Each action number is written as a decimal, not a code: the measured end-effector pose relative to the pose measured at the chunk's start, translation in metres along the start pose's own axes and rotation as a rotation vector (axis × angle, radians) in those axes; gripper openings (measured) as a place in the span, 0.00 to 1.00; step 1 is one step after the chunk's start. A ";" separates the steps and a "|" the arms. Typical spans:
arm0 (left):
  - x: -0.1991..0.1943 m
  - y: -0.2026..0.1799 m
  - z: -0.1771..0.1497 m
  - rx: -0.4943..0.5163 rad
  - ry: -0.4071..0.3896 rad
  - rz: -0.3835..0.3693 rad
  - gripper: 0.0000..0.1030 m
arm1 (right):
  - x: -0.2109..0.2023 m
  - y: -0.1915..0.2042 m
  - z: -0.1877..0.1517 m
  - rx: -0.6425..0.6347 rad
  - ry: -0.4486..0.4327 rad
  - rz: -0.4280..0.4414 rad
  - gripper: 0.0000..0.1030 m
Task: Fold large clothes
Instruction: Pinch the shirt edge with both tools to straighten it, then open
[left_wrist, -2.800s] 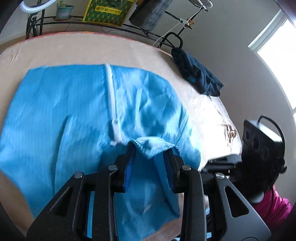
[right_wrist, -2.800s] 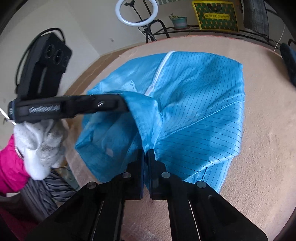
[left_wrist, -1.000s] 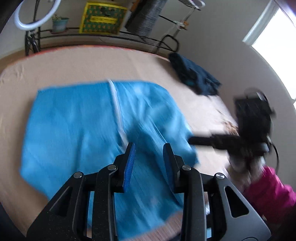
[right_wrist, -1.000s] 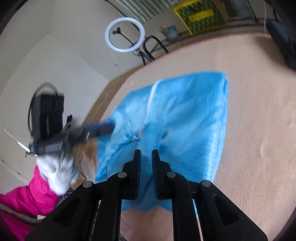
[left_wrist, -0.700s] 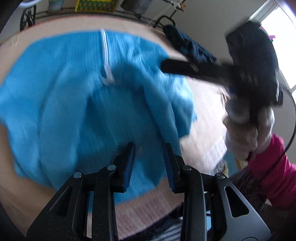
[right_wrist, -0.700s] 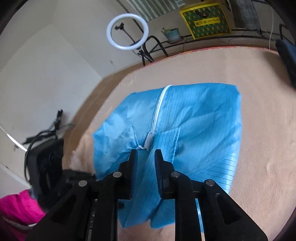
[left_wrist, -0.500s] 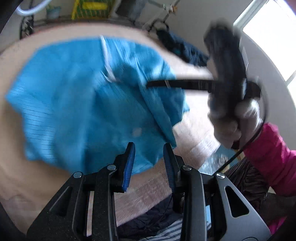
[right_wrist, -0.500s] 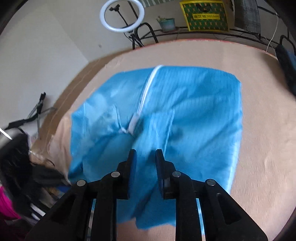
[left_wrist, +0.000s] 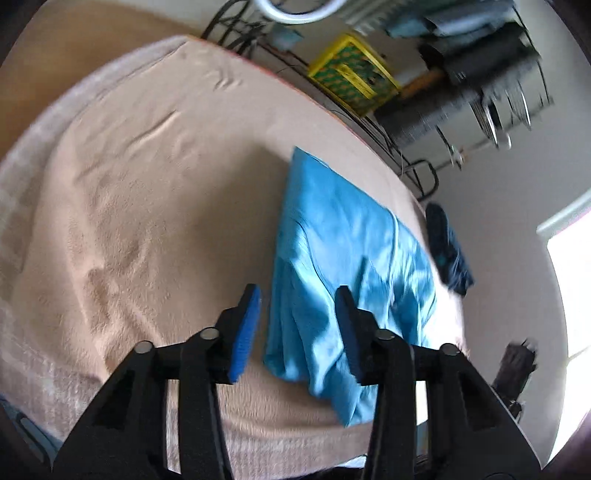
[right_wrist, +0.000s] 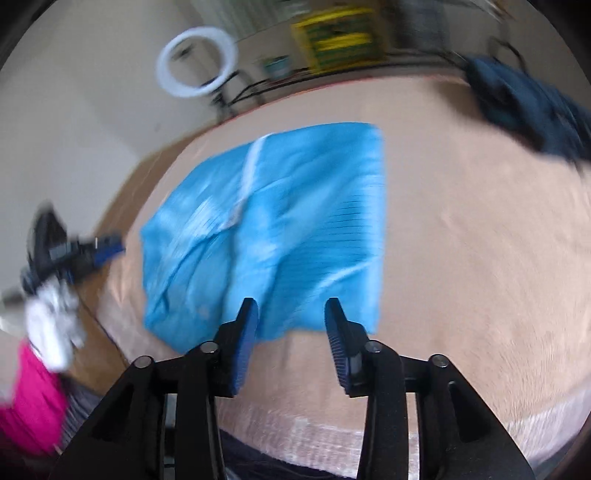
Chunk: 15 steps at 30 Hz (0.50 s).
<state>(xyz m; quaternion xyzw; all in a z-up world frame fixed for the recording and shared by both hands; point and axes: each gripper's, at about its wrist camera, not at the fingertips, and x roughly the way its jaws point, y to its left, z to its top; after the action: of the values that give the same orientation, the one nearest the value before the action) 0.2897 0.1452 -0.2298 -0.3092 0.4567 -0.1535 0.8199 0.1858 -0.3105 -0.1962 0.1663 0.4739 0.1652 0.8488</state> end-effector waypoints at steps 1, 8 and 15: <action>0.004 0.003 0.004 -0.014 0.003 -0.012 0.43 | -0.002 -0.015 0.003 0.068 -0.012 0.010 0.41; 0.039 0.008 0.019 -0.064 0.042 -0.074 0.43 | 0.009 -0.063 0.016 0.258 -0.008 0.096 0.41; 0.057 -0.001 0.007 -0.036 0.100 -0.084 0.01 | 0.031 -0.066 0.029 0.232 0.021 0.149 0.02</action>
<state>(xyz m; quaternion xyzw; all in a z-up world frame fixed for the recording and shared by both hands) 0.3260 0.1167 -0.2637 -0.3347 0.4865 -0.1949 0.7832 0.2341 -0.3597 -0.2340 0.2963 0.4851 0.1737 0.8041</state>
